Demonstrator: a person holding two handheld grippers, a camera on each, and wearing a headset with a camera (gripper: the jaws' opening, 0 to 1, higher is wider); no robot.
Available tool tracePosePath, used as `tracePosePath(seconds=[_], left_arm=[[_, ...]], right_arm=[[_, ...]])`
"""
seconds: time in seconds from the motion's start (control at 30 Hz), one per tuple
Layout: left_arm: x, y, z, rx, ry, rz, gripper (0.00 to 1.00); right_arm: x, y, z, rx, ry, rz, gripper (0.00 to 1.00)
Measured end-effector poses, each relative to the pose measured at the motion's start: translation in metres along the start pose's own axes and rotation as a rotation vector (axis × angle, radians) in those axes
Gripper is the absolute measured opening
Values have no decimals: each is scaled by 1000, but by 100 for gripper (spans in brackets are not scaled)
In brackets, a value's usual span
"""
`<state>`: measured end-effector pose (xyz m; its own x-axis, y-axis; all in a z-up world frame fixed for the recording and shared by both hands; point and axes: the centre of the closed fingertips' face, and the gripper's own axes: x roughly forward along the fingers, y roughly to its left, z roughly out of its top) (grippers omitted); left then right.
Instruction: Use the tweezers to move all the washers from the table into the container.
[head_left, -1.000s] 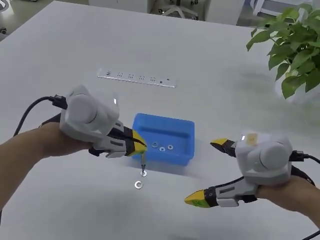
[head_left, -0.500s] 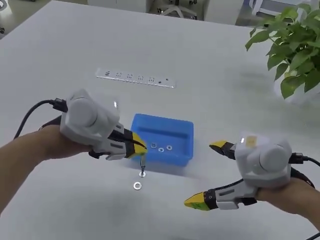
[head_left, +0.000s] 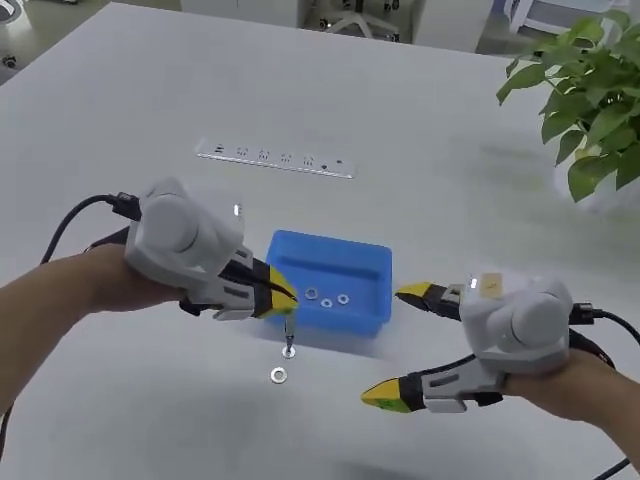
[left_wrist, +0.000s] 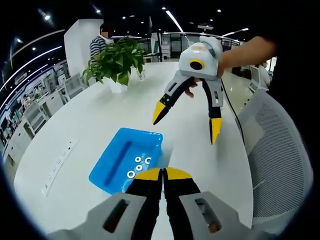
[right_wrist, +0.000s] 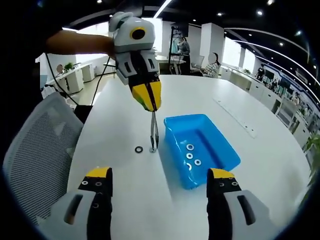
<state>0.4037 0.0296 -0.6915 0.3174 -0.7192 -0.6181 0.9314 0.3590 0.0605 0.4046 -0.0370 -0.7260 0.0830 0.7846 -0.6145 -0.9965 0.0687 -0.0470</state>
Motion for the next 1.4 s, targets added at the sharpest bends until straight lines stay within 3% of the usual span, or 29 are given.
tracePosePath(seconds=[0.6,0.87,1.4], left_arm=[[0,-5,0,53,36,-116,5],[0,-7,0,69,33,-147,5],[0,-7,-1,77,28,-175,5]], right_arm=[[46,21,18,-153,4,162,43],[64,21,20,-215,30,186,33],[89,16,26,-253,40,197,19]])
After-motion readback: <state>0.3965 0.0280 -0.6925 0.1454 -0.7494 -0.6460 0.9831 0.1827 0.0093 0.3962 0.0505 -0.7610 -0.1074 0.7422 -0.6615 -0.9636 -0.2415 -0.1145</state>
